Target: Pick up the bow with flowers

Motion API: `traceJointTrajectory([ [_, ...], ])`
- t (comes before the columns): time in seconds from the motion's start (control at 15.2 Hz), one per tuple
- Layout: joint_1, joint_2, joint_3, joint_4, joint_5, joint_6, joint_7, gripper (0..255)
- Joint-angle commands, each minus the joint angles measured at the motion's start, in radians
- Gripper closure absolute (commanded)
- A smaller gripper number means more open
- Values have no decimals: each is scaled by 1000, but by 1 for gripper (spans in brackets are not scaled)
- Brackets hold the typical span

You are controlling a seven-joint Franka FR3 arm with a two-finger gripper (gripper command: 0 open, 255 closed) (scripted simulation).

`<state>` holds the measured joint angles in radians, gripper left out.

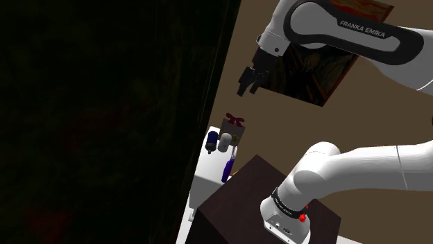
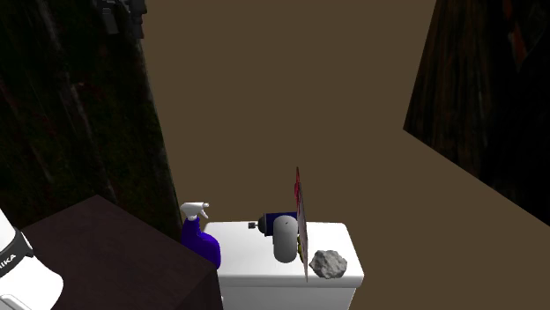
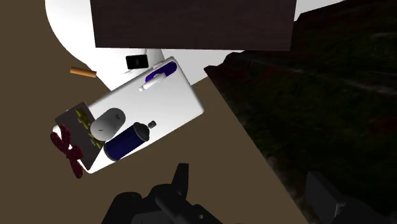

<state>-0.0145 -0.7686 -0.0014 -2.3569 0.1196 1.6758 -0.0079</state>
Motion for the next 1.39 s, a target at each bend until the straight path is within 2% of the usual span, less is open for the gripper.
traceJointTrajectory([
  [0.0,0,0,0,0,0,0,0,0],
  [0.66,-37,137,-141,-129,-122,235,-254,0],
  [1.32,-61,416,-287,-119,-194,495,-501,0],
])
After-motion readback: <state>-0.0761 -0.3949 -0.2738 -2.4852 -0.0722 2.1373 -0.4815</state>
